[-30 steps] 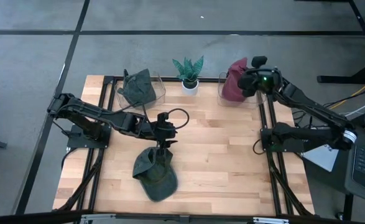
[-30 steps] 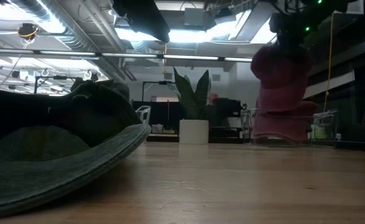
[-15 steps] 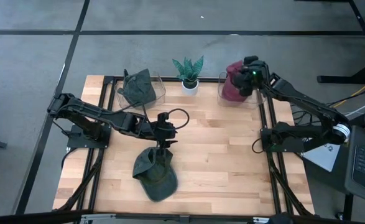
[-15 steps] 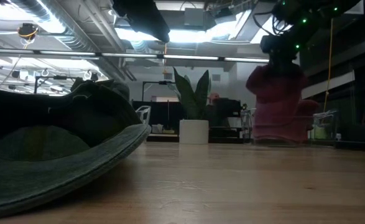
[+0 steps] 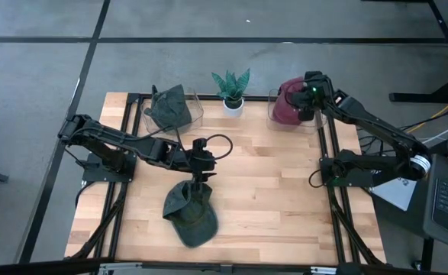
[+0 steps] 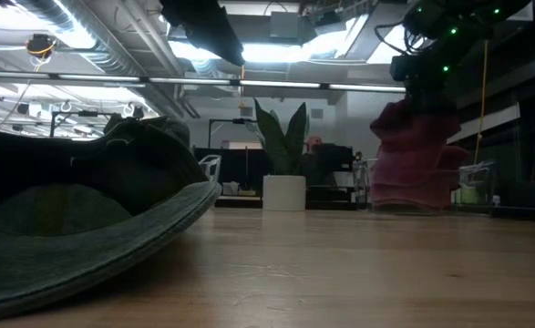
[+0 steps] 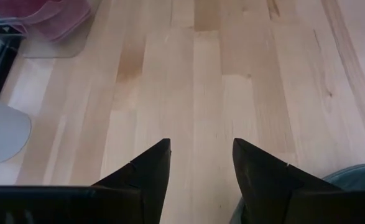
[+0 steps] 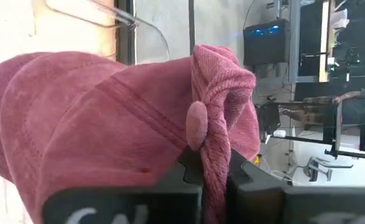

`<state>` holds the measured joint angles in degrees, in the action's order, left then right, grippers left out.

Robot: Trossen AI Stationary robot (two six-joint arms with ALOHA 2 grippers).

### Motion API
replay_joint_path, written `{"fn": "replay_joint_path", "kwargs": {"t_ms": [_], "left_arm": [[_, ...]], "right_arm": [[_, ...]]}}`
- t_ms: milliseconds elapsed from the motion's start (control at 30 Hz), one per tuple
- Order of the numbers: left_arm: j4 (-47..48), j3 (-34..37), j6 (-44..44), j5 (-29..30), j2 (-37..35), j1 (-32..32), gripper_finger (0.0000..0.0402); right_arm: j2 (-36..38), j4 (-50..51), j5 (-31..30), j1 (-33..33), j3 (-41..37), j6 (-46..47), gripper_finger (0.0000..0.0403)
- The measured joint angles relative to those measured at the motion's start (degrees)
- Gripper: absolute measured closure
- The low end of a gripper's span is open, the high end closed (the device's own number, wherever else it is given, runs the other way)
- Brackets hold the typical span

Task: Pick & Place hat
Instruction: Put the red cap into the right transparent bin

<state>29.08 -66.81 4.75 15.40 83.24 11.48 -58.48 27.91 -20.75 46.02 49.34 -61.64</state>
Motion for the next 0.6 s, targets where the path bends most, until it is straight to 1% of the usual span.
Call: {"fn": "replay_joint_path", "kwargs": {"t_ms": [167,333,467,600], "left_arm": [[0.1,0.0,0.0,0.0,0.0,0.0,0.0231],[0.2,0.0,0.0,-0.1,0.0,0.0,0.0231],[0.2,0.0,0.0,-0.1,0.0,0.0,0.0231],[0.2,0.0,0.0,-0.1,0.0,0.0,0.0231]], "right_arm": [[1.4,4.7,1.8,0.0,0.0,2.2,0.0393],[3.8,7.1,-0.1,0.0,0.0,1.5,0.0393],[7.2,8.1,0.2,0.0,0.0,2.8,0.0393],[9.6,8.9,5.0,0.0,0.0,5.2,0.0393]]}}
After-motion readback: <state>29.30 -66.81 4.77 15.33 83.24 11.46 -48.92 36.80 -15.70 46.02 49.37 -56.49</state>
